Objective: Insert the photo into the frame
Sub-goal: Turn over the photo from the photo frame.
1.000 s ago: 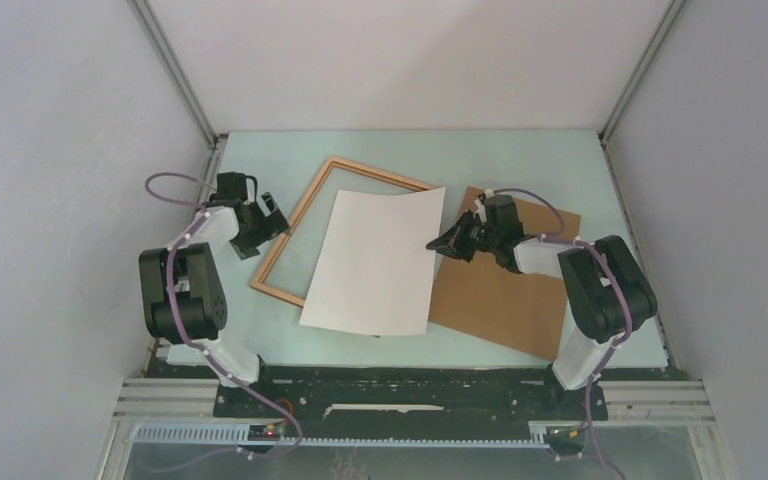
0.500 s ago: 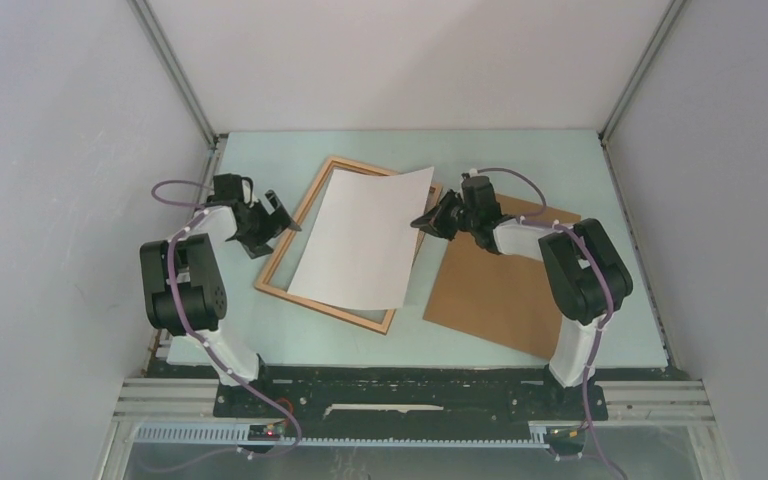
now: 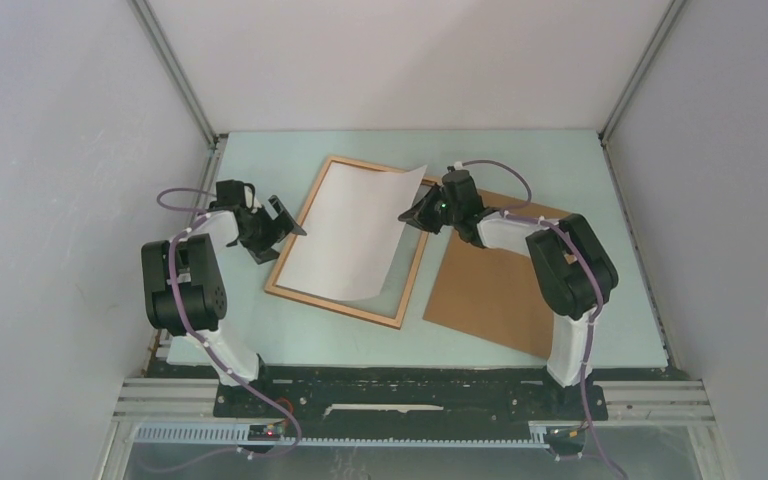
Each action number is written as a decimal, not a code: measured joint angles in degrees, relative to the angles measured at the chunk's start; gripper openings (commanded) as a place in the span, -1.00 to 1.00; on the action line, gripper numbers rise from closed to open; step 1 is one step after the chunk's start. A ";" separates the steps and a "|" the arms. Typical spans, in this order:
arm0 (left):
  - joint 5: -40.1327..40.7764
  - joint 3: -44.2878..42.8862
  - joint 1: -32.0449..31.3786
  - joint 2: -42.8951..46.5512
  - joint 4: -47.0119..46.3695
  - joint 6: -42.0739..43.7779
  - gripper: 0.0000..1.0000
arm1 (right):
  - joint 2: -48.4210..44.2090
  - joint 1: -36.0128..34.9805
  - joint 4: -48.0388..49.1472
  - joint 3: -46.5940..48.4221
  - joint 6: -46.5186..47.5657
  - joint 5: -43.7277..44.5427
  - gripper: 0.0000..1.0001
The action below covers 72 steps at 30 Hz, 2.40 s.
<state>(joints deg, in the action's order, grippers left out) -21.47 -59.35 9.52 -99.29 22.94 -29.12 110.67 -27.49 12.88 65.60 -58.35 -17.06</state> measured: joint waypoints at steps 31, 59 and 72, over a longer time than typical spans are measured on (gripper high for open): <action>4.79 0.00 -0.24 7.32 1.27 1.22 1.00 | 1.36 -4.48 -33.62 15.69 11.17 13.88 0.61; 8.24 1.33 -20.50 25.20 2.01 5.29 1.00 | -12.17 -12.11 -36.79 2.78 20.55 -6.23 0.37; 4.48 11.26 -22.80 36.57 5.09 3.02 1.00 | -6.75 -18.01 -33.79 1.31 17.35 -2.86 0.26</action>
<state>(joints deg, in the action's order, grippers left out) -16.99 -48.10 -13.28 -62.72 28.03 -26.11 103.92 -45.50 -20.91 66.92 -40.99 -19.92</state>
